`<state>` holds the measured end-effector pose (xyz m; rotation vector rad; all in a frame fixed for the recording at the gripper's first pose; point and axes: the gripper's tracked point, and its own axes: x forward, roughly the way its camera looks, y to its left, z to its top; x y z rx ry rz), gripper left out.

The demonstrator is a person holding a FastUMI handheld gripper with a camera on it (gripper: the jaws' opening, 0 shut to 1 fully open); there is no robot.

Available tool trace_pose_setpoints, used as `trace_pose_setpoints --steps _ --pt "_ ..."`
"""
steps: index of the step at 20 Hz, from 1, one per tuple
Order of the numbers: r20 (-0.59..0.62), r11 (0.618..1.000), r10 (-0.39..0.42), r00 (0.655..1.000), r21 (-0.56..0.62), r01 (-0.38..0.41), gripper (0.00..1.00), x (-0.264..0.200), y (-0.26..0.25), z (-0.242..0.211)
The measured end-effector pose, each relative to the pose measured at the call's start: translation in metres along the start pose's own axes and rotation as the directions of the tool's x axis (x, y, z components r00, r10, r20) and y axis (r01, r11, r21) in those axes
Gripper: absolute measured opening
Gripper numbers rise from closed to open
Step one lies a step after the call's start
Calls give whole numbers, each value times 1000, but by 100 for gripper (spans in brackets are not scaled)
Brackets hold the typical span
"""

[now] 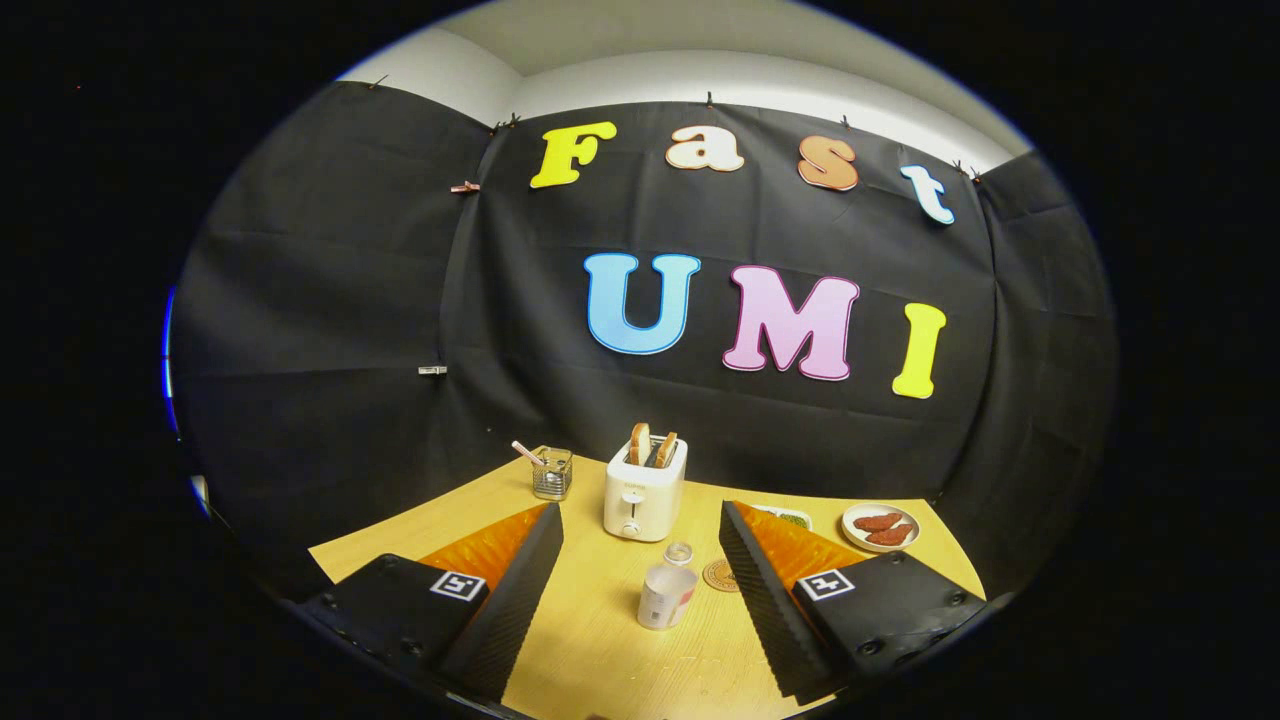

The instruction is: Take the bottle from table, then pour the juice into the cup, finally place the bottle on the coaster

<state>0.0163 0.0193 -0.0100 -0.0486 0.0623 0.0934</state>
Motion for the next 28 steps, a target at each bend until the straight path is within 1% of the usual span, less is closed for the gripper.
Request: trace_pose_setpoints --steps 2,5,9,13,16,21,28 --pt "-6 1000 -16 1000 20 16 97 1 1 0" --pt "10 996 -48 999 81 47 97 4 4 6" --pt "24 987 -134 991 98 131 97 8 2 5" --pt "4 982 -182 983 44 182 97 22 10 -18" --pt "-14 978 -210 978 14 210 97 40 15 -46" --pt "-46 961 -275 960 3 276 97 74 9 -91" --pt "-84 948 -317 945 1 318 97 102 -7 -137"
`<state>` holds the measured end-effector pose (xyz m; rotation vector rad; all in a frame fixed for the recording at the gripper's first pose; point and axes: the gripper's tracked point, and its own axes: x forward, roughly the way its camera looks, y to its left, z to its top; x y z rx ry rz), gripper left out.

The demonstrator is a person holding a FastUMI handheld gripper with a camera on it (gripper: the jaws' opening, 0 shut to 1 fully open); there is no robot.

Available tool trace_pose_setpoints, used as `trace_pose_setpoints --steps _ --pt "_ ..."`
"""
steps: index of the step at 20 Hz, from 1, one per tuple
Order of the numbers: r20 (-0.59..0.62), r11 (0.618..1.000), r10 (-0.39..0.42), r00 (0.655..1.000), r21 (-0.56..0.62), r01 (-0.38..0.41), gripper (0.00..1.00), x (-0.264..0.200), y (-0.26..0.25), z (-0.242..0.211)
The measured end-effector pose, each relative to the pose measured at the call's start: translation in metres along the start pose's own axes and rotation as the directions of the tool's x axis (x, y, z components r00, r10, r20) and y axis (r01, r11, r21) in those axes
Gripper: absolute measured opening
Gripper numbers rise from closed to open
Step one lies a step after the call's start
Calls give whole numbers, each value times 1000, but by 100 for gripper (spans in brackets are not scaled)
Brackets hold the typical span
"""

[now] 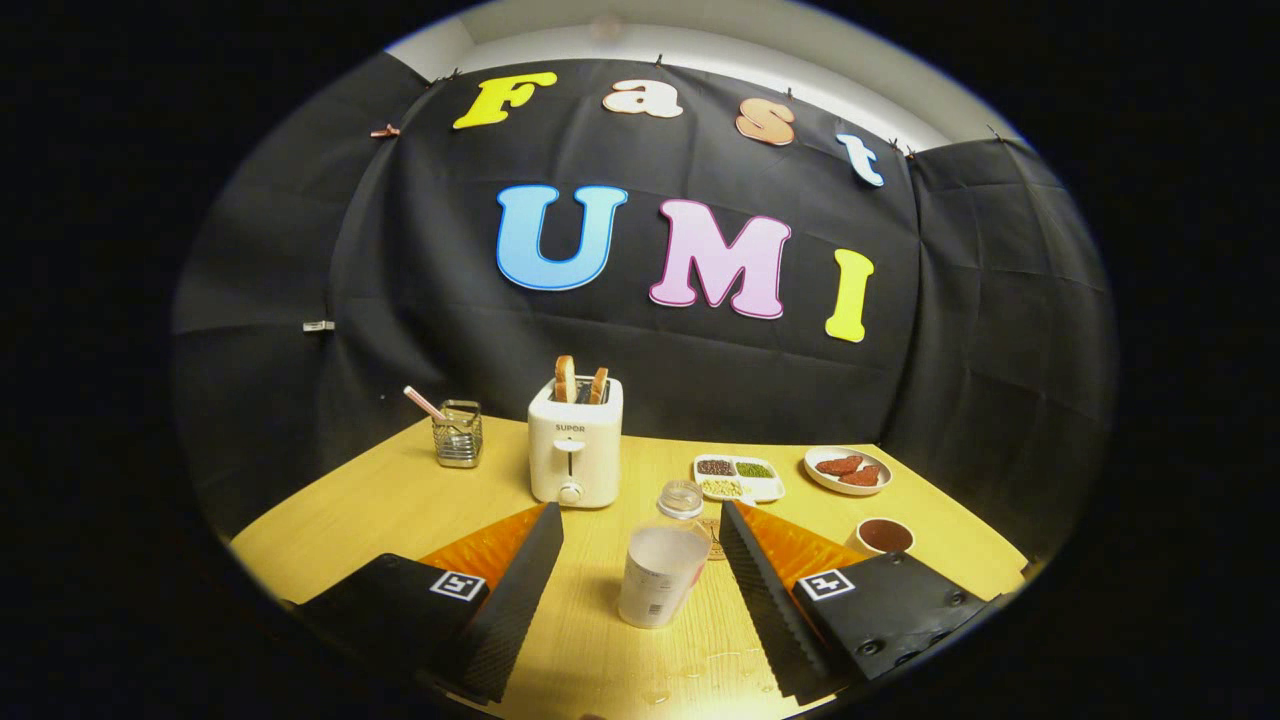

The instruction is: Take the bottle from table, then pour the juice into the cup, finally place the bottle on the coaster

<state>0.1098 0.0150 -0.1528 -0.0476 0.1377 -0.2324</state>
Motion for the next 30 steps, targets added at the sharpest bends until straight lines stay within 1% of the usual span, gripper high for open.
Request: trace_pose_setpoints --steps 4,11,14,19,21,23,24,27,29,30 --pt "-22 1000 -5 1000 17 6 97 20 -4 -26" --pt "-46 1000 -19 999 6 19 97 56 -9 -64" --pt "-46 999 -26 999 18 27 97 70 -10 -73" --pt "-37 999 -51 998 -6 51 97 87 -17 -79" --pt "-38 999 -53 998 -4 53 94 92 -18 -82" --pt "-34 999 -48 998 -6 48 86 95 -17 -82" --pt "-29 999 -50 998 -6 50 83 94 -17 -82" --pt "-31 998 -56 998 24 56 81 94 -18 -82" --pt "-33 998 -35 999 46 37 79 92 -14 -83" --pt "-35 999 -16 999 50 18 76 92 -12 -83"
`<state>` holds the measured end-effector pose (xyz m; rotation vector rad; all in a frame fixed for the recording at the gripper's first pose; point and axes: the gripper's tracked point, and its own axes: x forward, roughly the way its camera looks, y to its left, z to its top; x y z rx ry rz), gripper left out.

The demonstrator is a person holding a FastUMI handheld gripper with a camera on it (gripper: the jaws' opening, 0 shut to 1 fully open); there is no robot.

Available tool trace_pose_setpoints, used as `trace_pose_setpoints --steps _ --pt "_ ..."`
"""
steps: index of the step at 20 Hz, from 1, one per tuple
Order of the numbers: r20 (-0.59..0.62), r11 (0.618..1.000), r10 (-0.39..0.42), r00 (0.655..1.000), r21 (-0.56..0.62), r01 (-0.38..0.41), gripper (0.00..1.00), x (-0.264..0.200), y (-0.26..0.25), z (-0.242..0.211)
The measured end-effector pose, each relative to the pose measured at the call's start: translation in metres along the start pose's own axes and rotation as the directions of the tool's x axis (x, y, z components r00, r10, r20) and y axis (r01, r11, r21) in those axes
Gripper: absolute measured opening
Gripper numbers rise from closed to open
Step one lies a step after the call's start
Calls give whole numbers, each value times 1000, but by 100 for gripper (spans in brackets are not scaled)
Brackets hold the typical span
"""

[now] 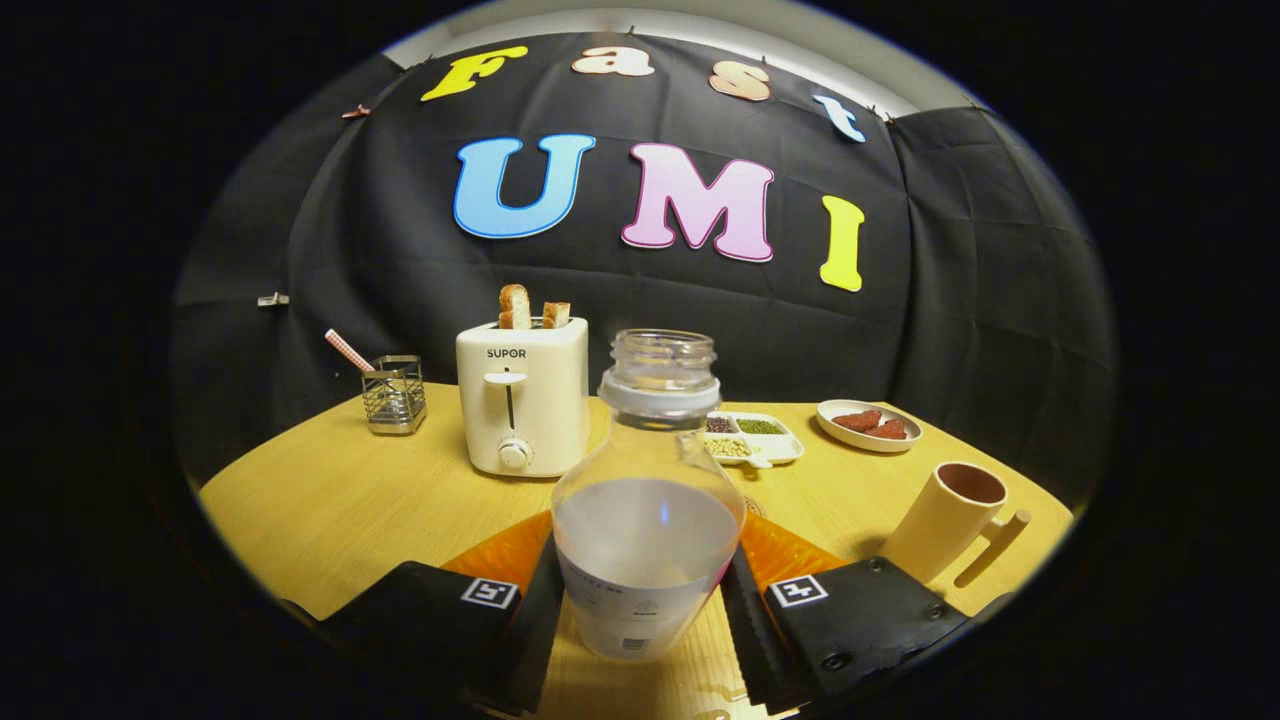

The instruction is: Take the bottle from table, then pour the juice into the cup, finally place the bottle on the coaster

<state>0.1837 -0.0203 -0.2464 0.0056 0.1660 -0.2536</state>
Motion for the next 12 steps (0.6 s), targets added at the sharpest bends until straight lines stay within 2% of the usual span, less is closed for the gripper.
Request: trace_pose_setpoints --steps 5,12 --pt "-6 999 37 999 21 -37 72 -14 -3 17" --pt "-31 979 33 999 201 -26 71 -26 -24 53"
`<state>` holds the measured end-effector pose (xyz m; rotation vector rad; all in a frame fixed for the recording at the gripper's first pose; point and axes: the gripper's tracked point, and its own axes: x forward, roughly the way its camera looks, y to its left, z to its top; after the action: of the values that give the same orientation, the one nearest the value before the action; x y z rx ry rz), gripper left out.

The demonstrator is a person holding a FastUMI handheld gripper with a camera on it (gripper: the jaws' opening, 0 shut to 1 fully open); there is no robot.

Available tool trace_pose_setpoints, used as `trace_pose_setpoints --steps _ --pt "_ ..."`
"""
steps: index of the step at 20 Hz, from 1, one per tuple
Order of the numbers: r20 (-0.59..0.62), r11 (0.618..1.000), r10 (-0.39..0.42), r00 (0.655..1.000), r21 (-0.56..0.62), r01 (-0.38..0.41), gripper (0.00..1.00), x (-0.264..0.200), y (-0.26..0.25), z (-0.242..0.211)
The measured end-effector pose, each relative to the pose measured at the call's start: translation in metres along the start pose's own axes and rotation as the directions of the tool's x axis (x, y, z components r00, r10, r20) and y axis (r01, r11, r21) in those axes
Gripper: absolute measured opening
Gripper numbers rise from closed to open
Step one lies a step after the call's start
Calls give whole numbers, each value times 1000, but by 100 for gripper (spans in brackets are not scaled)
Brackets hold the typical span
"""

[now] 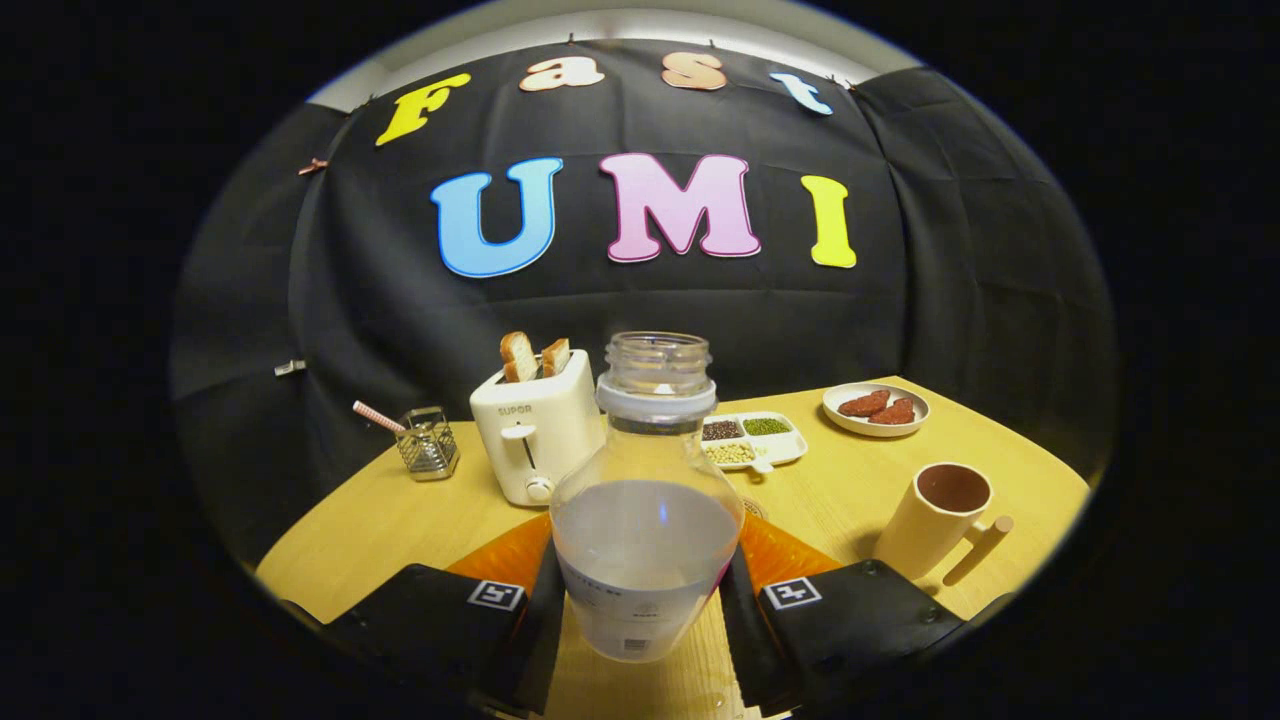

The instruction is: Take the bottle from table, then pour the juice into the cup, finally place the bottle on the coaster

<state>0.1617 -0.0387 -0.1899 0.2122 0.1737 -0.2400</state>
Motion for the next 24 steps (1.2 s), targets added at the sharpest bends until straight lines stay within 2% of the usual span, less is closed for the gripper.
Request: trace_pose_setpoints --steps 4,9,16,24 --pt "-26 979 4 1000 202 2 72 -1 -16 22" --pt "-41 886 -11 999 463 28 71 1 -37 38" --pt "-83 663 -33 996 744 84 71 8 -70 39" --pt "-149 413 -49 988 897 156 72 25 -96 23"
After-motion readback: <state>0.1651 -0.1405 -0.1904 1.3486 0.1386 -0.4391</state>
